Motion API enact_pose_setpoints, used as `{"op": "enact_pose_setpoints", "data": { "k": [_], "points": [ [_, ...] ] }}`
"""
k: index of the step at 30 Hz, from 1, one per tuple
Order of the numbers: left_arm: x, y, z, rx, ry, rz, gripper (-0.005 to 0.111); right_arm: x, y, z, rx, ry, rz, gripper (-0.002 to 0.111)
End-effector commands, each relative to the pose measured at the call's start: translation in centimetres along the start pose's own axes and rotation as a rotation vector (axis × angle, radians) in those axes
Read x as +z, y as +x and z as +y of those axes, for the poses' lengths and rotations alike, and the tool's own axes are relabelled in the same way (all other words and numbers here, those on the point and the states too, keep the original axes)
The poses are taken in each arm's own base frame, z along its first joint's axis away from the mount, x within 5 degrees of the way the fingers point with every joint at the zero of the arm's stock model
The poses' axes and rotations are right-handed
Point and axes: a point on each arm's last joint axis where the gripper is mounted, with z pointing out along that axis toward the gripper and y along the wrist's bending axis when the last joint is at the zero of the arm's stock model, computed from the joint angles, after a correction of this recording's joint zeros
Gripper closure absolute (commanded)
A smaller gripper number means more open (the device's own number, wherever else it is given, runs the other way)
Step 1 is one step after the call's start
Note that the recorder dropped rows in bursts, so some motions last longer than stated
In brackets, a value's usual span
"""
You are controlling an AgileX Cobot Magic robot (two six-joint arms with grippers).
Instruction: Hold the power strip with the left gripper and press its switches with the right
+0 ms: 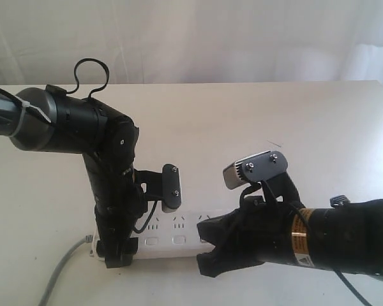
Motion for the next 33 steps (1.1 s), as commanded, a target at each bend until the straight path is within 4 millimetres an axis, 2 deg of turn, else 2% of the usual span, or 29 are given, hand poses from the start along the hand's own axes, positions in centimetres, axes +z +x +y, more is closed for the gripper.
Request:
{"op": "enact_pose_setpoints", "data": {
  "k": [1,16,26,33],
  "points": [
    [0.8,0.2,-0.8,-0.022,0.057,0.027,0.106,0.8,0.5,-0.2,0.022,-0.014,0.004,0.108],
    [0.8,0.2,-0.8,-0.022,0.055,0.025,0.106,3.1,2.4,-2.0,0.112,0.071,0.054,0.108],
    [0.8,0.2,-0.8,-0.022,0.056,0.027,0.106,3.3,1.6,-2.0,0.12,0.047,-0.048,0.108],
    [0.8,0.2,-0.8,-0.022,0.056,0.027,0.106,3.5,2.0,-2.3,0.136,0.073,-0.023,0.108]
  ]
}}
